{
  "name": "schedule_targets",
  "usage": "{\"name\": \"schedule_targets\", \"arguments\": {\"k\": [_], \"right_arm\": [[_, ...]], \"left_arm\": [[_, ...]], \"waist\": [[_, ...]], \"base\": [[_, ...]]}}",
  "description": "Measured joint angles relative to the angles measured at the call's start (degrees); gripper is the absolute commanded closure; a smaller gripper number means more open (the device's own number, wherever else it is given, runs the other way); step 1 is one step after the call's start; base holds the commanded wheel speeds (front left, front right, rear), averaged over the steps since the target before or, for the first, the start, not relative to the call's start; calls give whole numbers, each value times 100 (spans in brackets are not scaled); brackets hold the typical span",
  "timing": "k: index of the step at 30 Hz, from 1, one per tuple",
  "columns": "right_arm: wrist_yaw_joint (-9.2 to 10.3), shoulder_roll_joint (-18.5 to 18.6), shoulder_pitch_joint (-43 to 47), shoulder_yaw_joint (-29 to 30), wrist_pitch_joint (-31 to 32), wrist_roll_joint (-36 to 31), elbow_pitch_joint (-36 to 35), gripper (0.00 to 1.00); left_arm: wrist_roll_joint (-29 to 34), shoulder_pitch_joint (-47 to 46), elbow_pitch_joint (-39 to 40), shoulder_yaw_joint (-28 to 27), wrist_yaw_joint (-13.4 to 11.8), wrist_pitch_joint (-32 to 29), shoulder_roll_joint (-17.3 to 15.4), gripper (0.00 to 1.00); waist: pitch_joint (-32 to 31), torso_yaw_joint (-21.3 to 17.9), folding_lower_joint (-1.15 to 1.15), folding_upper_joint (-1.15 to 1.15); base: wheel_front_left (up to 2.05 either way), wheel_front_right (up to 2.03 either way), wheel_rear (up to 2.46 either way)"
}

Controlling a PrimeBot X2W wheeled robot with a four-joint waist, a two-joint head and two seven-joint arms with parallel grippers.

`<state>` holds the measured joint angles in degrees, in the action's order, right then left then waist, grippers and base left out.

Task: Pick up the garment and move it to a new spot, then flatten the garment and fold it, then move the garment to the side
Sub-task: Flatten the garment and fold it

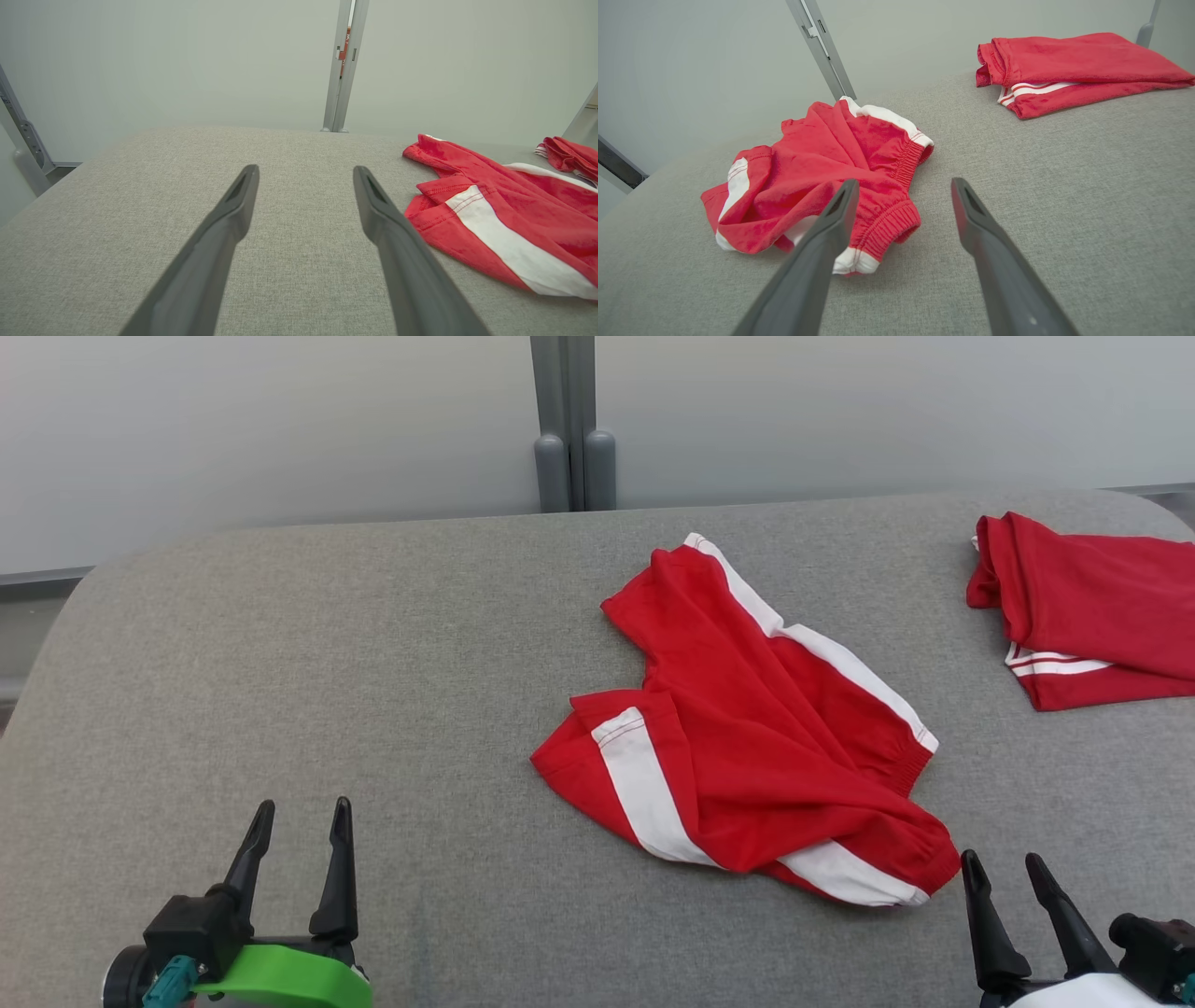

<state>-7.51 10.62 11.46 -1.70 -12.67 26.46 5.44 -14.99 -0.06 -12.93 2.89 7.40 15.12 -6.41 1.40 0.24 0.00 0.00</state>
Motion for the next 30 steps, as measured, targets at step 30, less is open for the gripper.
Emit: {"name": "schedule_targets", "arguments": {"k": [30], "right_arm": [[0, 947, -2940, -578, 1306, -405, 2521, 0]], "left_arm": [[-15, -336, -7, 186, 0, 0, 19, 0]], "waist": [[549, 481, 0, 0]], "base": [[0, 0, 0]]}}
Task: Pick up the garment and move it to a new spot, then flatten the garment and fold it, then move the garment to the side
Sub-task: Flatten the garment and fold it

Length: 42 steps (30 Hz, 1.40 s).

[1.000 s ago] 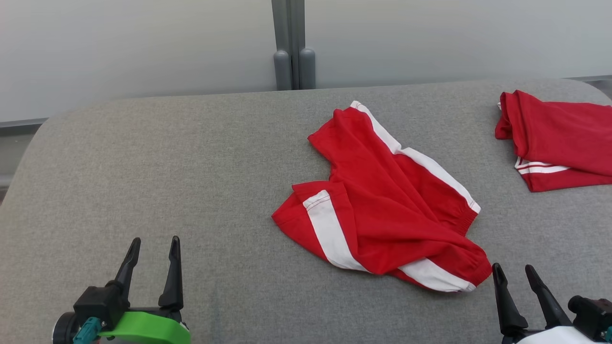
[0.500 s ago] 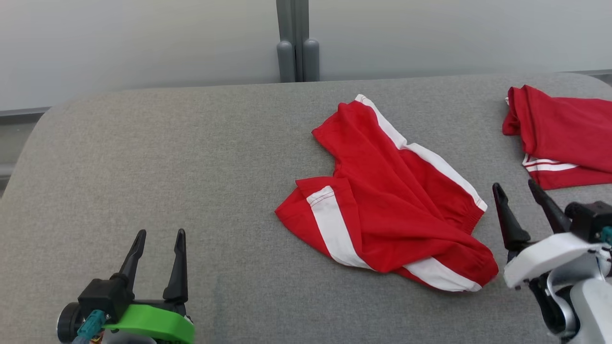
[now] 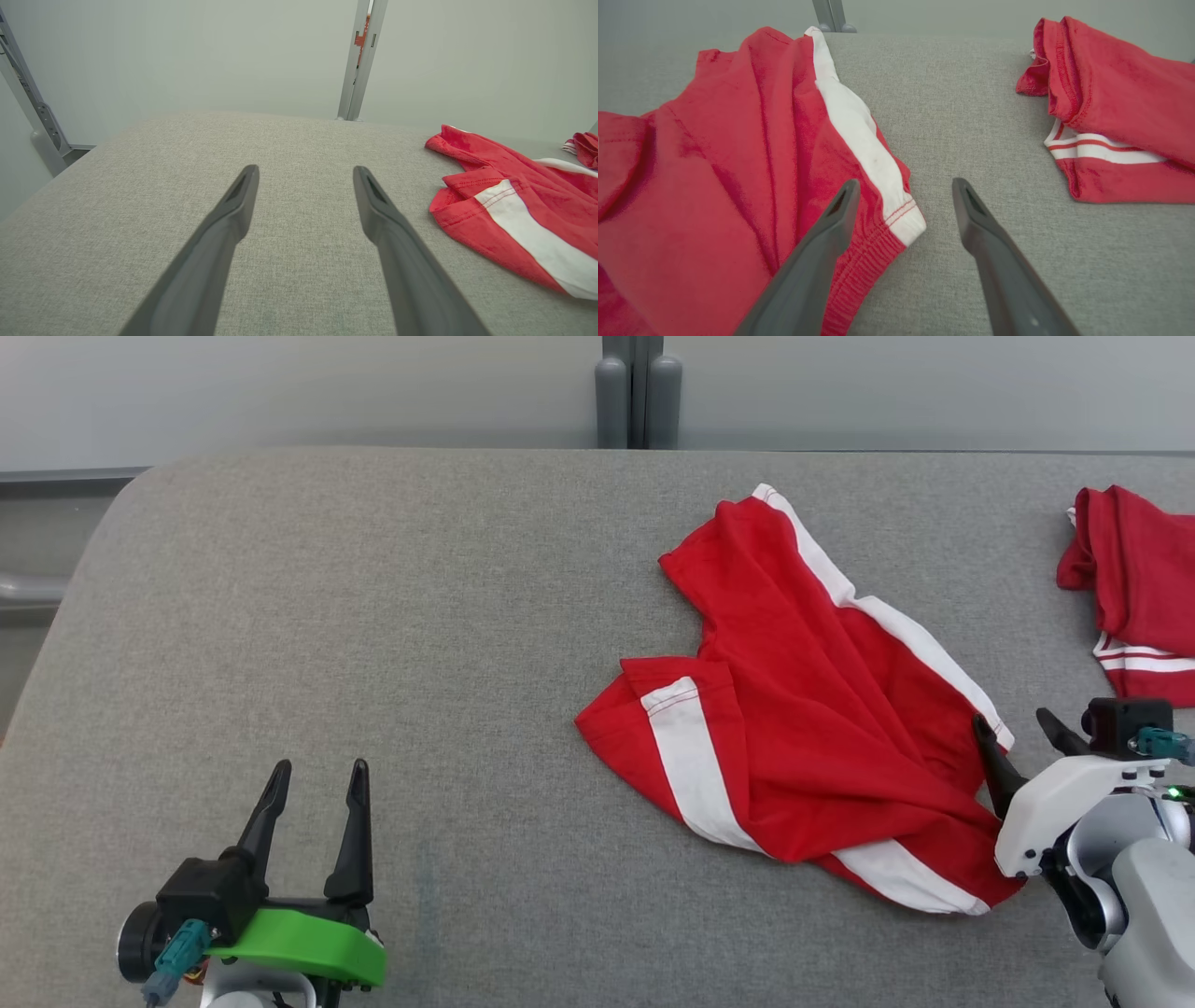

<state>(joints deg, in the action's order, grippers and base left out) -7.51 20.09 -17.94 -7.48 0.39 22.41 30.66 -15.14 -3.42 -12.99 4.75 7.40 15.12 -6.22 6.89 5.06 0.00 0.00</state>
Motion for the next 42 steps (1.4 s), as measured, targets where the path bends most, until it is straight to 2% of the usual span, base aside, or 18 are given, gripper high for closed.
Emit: {"name": "schedule_targets", "arguments": {"k": [3, 4, 5, 6, 18, 24, 25, 26, 27, 34, 37, 42], "right_arm": [[0, -21, -107, -125, 119, 74, 343, 0], [0, -31, -150, -158, 141, 108, 412, 16], [0, -36, -215, -205, 167, 146, 502, 47], [0, -36, -281, -258, 188, 174, 568, 100], [0, 244, -1805, -555, -245, 148, 1192, 100], [0, 101, -2670, -445, -404, 90, 2123, 98], [0, 60, -2753, -426, -425, 79, 2277, 60], [0, 22, -2832, -422, -454, 45, 2472, 5], [0, -12, -2887, -419, -489, 27, 2625, 0], [-1, -181, -3008, -724, -1152, -4, 2942, 0], [-1, -170, -2918, -844, -1370, 135, 2799, 0], [-1, -73, -2497, -917, -1521, 380, 2161, 0]], "left_arm": [[-4, -36, 4, 1, 0, 0, 3, 0], [-10, -53, 7, 0, 0, 0, 3, 0], [-14, -76, 8, 1, 0, 0, 4, 0], [-19, -95, 7, 4, 0, 0, 4, 0], [-36, -310, -52, 171, 0, 0, 40, 0], [-48, -409, -96, 259, 0, 0, 66, 0], [-54, -417, -101, 264, 0, 0, 70, 0], [-54, -428, -105, 277, 0, 0, 78, 0], [-55, -436, -112, 283, 0, 0, 83, 0], [-55, -425, -157, 245, 0, 0, 82, 0], [-55, -374, -154, 197, 0, 0, 42, 0], [-36, -228, -123, 99, 0, 0, 1, 0]], "waist": [[97, 49, 0, 0], [122, 59, 0, 0], [152, 70, 0, 0], [180, 80, 0, 0], [367, 272, 0, 0], [478, 418, 0, 0], [493, 438, 0, 0], [509, 462, 0, 0], [520, 483, 0, 0], [435, 458, 0, 0], [341, 360, 0, 0], [157, 170, 0, 0]], "base": [[0, 0, 0], [0, 0, 0], [0, 0, 0], [0, 0, 0], [0, 0, 0], [0, 0, 0], [0, 0, 0], [0, 0, 0], [0, 0, 0], [0, 0, 0], [0, 0, 0], [0, 0, 0]]}}
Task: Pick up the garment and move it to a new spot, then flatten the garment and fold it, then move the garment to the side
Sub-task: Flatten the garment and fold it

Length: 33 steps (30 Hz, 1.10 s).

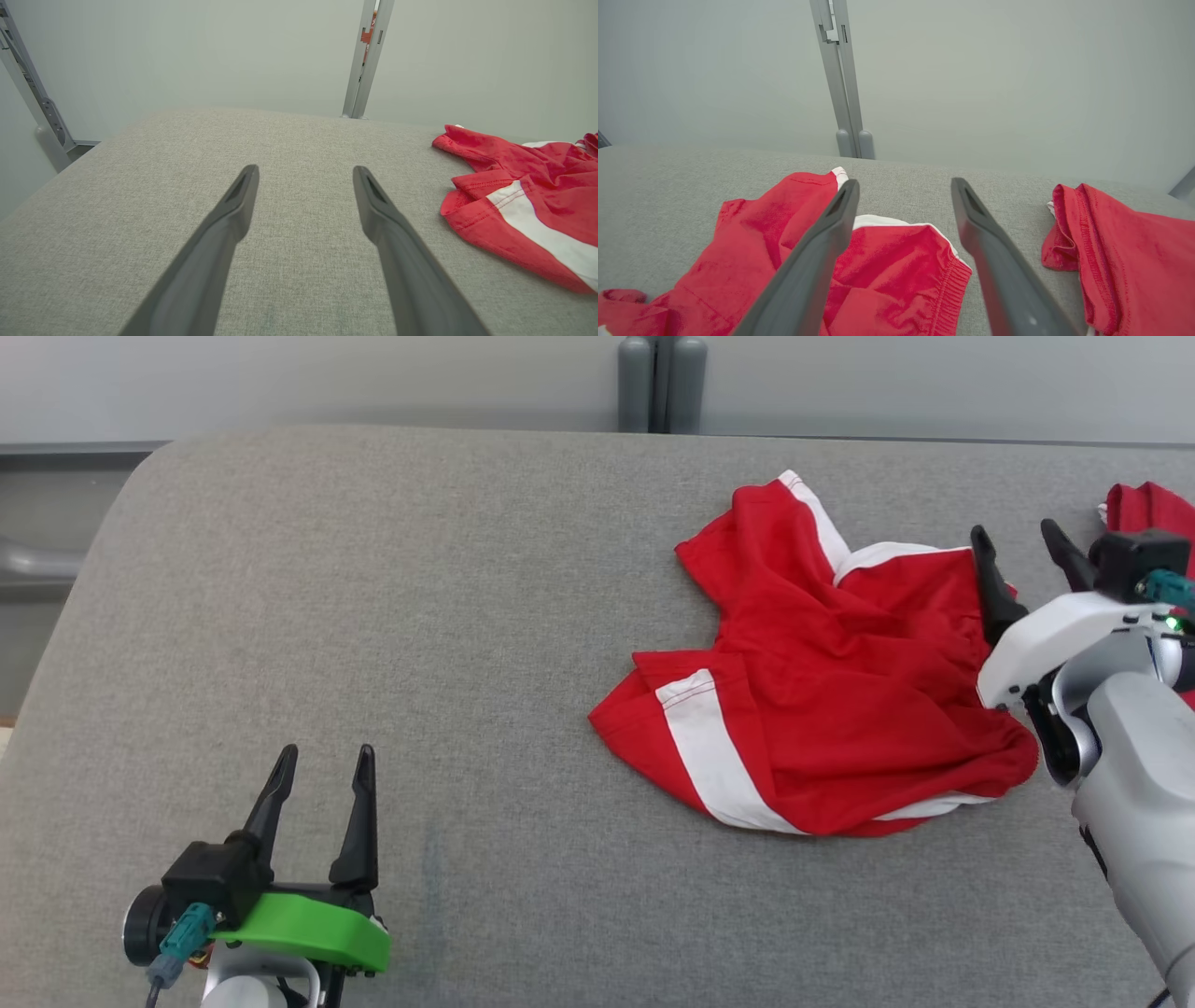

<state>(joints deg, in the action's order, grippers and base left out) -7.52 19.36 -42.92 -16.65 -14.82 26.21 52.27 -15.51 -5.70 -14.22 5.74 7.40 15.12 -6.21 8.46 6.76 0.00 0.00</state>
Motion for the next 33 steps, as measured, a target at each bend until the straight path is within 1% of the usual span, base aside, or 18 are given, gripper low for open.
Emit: {"name": "schedule_targets", "arguments": {"k": [2, 6, 10, 13, 16, 21, 24, 31, 32, 33], "right_arm": [[0, 70, 322, 5, -16, 53, -453, 0], [0, 189, 1082, 296, -23, 109, -1358, 0], [0, 193, 2070, 514, -23, 168, -1891, 0], [0, 156, 2655, 553, -23, 243, -2050, 0], [0, 96, 2922, 584, -15, 337, -2108, 0], [1, 19, 2945, 595, 115, 438, -1980, 0], [1, -54, 2766, 617, 197, 525, -1738, 0], [1, -187, 2401, 509, 377, 660, -902, 0], [1, -210, 2347, 446, 392, 715, -818, 49], [1, -242, 2307, 399, 393, 766, -768, 72]], "left_arm": [[1, 69, 15, -48, 0, 0, -13, 0], [22, 160, 51, -96, 0, 0, -29, 0], [44, 214, 77, -94, 0, 0, -25, 0], [44, 238, 89, -90, 0, 0, -23, 0], [44, 245, 97, -78, 0, 0, -20, 0], [44, 244, 99, -42, 0, 0, -23, 0], [44, 229, 100, -3, 0, 0, -34, 0], [41, 121, 78, 112, 0, 0, -81, 0], [34, 107, 76, 114, 0, 0, -81, 0], [33, 101, 73, 109, 0, 0, -82, 0]], "waist": [[-81, -91, 0, 0], [-226, -252, 0, 0], [-348, -360, 0, 0], [-392, -409, 0, 0], [-372, -421, 0, 0], [-312, -414, 0, 0], [-266, -386, 0, 0], [-160, -212, 0, 0], [-143, -183, 0, 0], [-126, -157, 0, 0]], "base": [[0, 0, 0], [0, 0, 0], [0, 0, 0], [0, 0, 0], [0, 0, 0], [0, 0, 0], [0, 0, 0], [0, 0, 0], [0, 0, 0], [0, 0, 0]]}}
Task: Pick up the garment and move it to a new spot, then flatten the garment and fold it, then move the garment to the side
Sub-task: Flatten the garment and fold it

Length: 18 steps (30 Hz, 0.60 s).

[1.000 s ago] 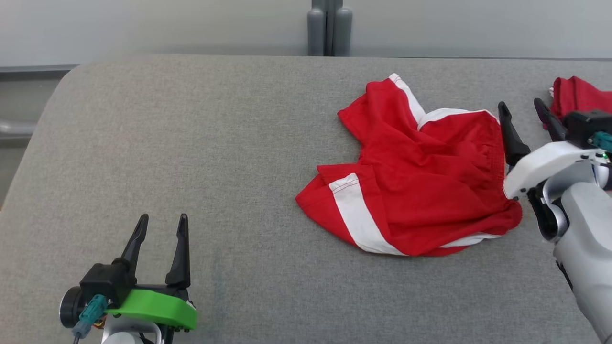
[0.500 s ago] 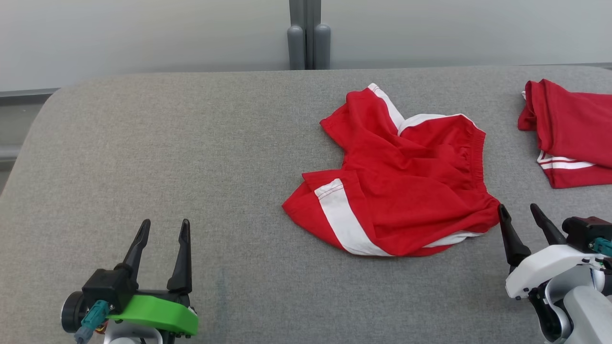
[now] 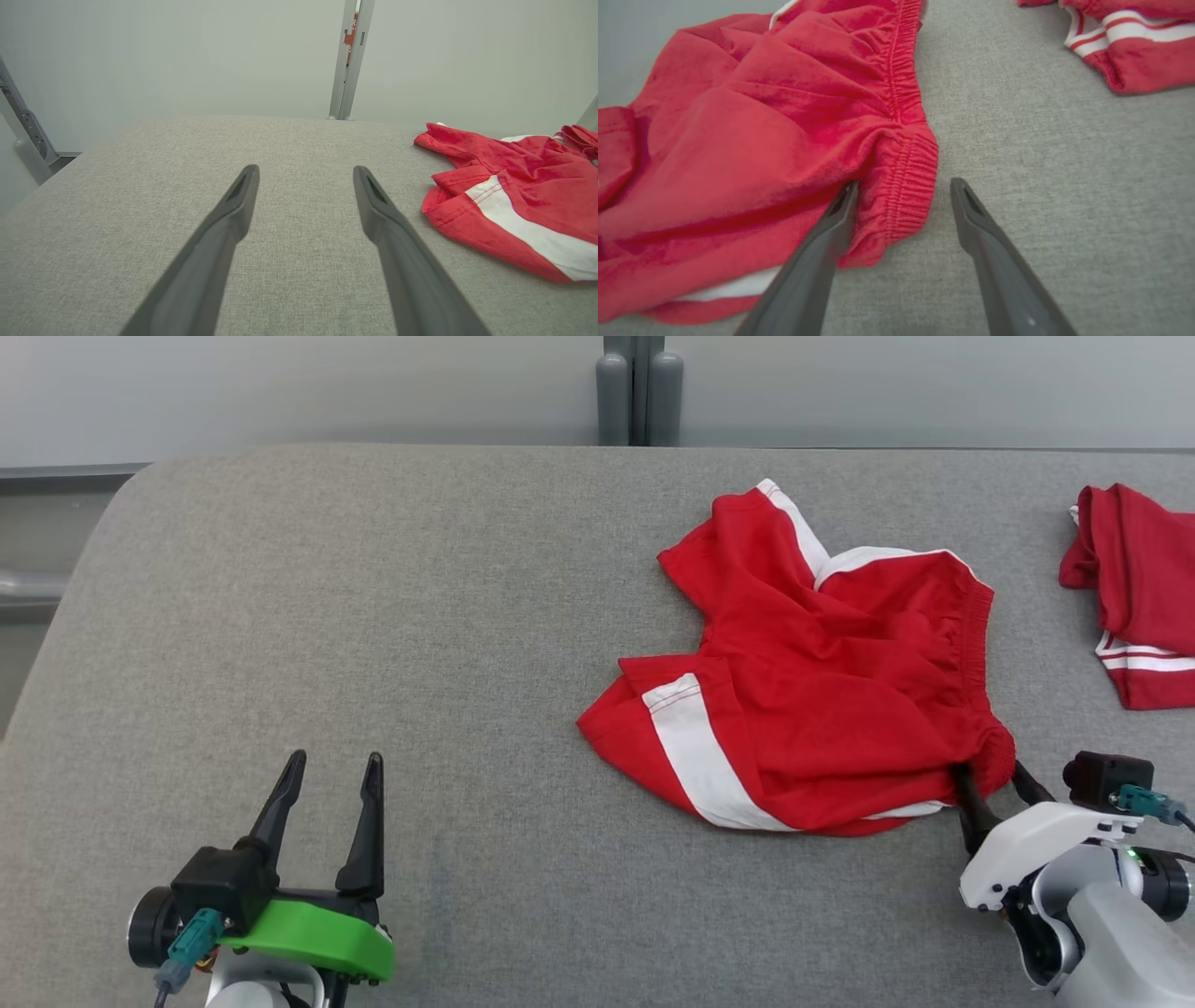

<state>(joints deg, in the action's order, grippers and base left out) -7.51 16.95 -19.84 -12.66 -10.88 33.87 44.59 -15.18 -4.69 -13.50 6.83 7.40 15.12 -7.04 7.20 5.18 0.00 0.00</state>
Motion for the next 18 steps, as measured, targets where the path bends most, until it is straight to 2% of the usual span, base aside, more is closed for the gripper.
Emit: {"name": "schedule_targets", "arguments": {"k": [1, 6, 9, 14, 18], "right_arm": [[-1, -22, -33, -49, -9, 35, 40, 100], [0, -24, -173, -241, -188, 190, 153, 100], [0, 53, -154, -367, -323, 223, -33, 100], [-1, 265, 365, -431, -393, 152, -878, 100], [0, 431, 1134, -142, -411, 52, -1900, 100]], "left_arm": [[0, -1, -1, -1, 0, 0, 0, 0], [-8, -4, -25, -3, 0, 0, 4, 0], [-8, 1, -44, -13, 0, 0, 13, 0], [-8, 121, -49, -74, 0, 0, 33, 0], [-7, 229, -21, -142, 0, 0, 49, 0]], "waist": [[12, 18, 0, 0], [37, 80, 0, 0], [-31, 82, 0, 0], [-198, 46, 0, 0], [-301, -35, 0, 0]], "base": [[0, 0, 0], [0, 0, 0], [0, 0, 0], [0, 0, 0], [0, 0, 0]]}}
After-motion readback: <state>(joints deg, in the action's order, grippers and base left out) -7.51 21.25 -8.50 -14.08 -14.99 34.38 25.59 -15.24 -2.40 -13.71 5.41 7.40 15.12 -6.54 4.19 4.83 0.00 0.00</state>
